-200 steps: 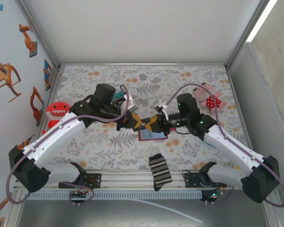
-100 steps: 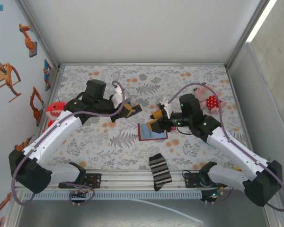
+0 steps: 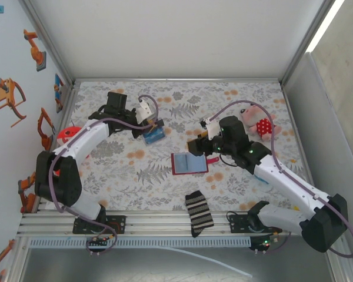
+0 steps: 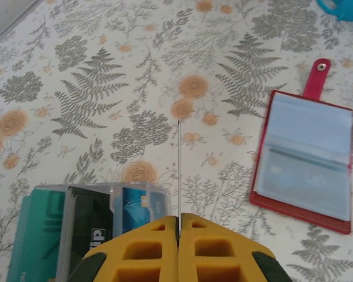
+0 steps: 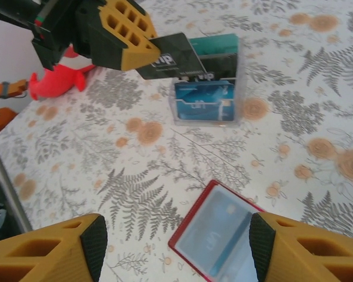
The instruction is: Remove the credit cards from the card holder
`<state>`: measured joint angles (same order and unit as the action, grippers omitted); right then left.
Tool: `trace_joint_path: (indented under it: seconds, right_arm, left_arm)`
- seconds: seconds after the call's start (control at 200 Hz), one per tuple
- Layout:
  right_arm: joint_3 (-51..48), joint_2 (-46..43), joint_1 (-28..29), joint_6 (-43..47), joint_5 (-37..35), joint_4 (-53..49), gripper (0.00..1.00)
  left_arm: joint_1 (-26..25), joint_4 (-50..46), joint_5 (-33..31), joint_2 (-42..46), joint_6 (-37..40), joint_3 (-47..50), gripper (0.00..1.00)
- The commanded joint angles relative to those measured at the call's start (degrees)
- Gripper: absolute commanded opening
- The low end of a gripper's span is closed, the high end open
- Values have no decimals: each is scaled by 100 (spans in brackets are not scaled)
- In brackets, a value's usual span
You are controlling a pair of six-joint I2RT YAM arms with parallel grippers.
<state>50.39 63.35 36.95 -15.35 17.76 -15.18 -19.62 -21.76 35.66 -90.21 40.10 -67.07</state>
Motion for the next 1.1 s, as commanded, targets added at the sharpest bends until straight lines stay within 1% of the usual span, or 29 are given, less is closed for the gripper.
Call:
trace_joint_path:
  seconds: [0.0,0.215,0.691,1.097]
  right_arm:
    - [83,85,49,-351,-621,-142,65]
    - [189,244,58,-492,-895,-273,65]
    - [445,673,75,-478,-879,-257,64]
    - [428,644,76,-487,-932,-305,64]
  left_arm:
    - [172,79,271,-235,447,-334,0]
    - [375,387,298,-688,279,-440,0]
    - [533,464,145,-1307,136,-656,0]
    - [566,417,19,-1701,156,-849,0]
